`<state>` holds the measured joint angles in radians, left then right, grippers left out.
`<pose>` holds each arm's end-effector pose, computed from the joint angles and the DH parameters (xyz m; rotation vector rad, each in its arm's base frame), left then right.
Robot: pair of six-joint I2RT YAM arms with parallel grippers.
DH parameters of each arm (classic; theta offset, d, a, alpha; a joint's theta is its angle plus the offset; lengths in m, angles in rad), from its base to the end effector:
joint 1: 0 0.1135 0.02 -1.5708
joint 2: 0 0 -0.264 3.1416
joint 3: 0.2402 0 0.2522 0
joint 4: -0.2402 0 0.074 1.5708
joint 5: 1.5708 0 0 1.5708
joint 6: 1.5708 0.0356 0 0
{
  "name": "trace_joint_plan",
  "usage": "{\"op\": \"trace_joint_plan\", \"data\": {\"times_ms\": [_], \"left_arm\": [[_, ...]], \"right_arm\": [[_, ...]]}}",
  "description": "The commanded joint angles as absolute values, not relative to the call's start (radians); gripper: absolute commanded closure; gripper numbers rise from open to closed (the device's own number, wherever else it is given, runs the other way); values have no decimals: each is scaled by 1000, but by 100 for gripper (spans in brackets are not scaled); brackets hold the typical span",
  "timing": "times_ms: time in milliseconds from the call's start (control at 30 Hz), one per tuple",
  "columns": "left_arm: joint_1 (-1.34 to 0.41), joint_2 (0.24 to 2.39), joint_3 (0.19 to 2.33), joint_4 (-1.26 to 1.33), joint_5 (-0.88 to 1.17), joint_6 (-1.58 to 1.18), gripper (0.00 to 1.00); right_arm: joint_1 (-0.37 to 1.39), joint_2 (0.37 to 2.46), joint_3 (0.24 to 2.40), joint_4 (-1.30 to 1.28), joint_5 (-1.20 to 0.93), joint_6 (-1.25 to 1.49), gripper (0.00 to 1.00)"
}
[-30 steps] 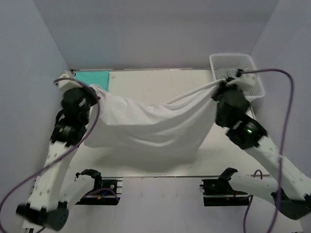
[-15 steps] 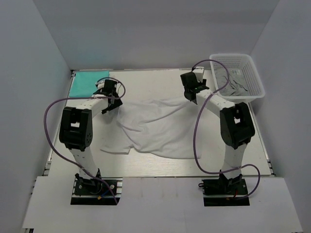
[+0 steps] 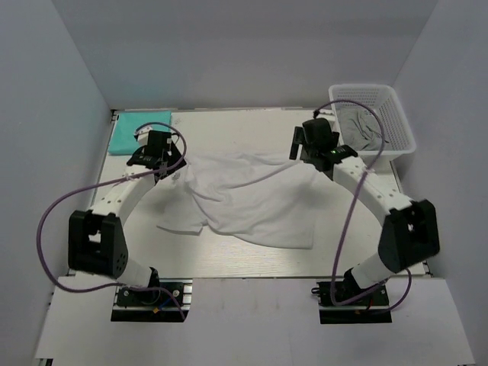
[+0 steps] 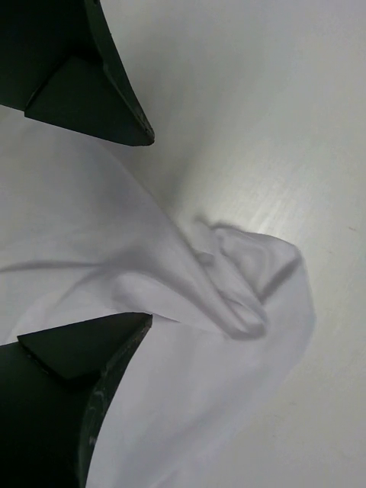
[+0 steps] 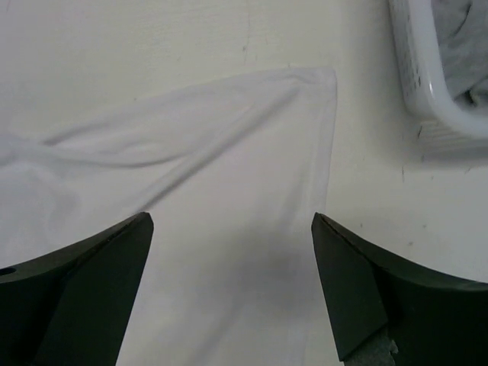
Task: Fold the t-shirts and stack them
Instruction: Flatten out the tshirt
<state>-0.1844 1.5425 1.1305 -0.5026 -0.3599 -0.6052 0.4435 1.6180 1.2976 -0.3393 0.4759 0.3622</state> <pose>0.3233 -0.0475 0.2492 -0.6475 2.3194 0.0889 0.3388 0.1429 0.2923 0.1666 2.1412 -0.0662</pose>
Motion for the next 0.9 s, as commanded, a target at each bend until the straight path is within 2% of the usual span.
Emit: {"op": "trace_joint_plan", "data": {"times_ms": [0, 33, 133, 267, 367, 533, 867], "left_arm": [[-205, 1398, 987, -583, -379, -695, 0], [-206, 1335, 948, -583, -344, -750, 0], [-206, 1237, 783, -531, -220, -779, 0], [-206, 1085, 570, -441, -68, -792, 0], [-206, 1046, 464, -300, 26, -782, 0], [-206, 1166, 505, -258, 38, -738, 0], [-206, 1462, 702, -225, 14, -677, 0]], "right_arm": [[445, 1468, 1137, -357, 321, 454, 10], [449, 1444, 1020, -330, 243, 453, 10], [462, 1297, 842, -226, -49, 425, 10], [483, 1252, 723, -204, -127, 459, 10], [494, 1275, 661, -173, -123, 491, 10], [483, 1436, 690, -106, -80, 546, 10], [434, 1713, 995, -195, 228, 558, 10]]}}
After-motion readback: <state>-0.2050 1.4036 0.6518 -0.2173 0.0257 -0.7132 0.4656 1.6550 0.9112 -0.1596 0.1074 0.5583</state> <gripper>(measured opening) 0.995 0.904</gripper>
